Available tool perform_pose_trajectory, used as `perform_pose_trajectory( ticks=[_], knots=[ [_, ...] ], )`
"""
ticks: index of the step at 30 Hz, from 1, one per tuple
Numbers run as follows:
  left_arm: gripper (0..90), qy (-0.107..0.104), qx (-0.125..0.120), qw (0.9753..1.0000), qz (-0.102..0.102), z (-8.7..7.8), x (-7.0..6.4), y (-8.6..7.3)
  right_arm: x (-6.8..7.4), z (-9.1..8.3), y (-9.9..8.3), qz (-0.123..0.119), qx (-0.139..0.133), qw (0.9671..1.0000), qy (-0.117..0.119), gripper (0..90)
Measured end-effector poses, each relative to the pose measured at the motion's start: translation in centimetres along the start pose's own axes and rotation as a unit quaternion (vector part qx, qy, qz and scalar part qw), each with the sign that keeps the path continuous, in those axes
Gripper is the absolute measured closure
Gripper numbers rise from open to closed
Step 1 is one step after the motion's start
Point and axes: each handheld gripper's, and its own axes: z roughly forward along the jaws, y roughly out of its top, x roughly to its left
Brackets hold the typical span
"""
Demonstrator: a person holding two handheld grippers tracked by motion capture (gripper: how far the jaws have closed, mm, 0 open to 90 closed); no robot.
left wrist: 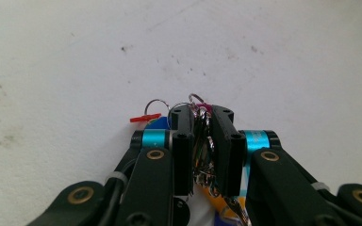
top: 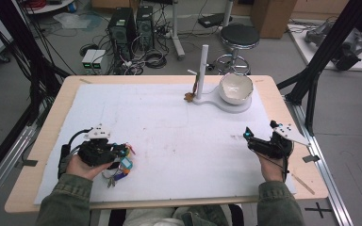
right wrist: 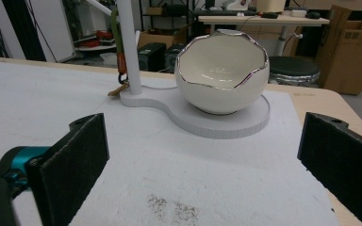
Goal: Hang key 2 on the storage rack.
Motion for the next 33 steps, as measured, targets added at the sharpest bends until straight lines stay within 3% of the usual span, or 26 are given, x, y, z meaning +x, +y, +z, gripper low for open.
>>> perform_pose_trajectory(
  ticks=[11,26,33],
  knots=[
    [79.1,0.005,-0.022,0.9998,0.001,-1.1,0.2,0.8,0.1,-0.1,0.0,0.000,0.000,1.0000,-0.002,1.5],
    [79.1,0.010,-0.073,0.9971,-0.020,-2.7,0.6,2.9,0.2,0.2,0.0,-0.003,0.003,1.0000,0.001,1.5],
    [79.1,0.015,-0.084,0.9963,-0.009,-3.4,0.6,4.7,0.3,0.2,0.0,-0.004,0.002,1.0000,0.001,1.5]
  ],
)
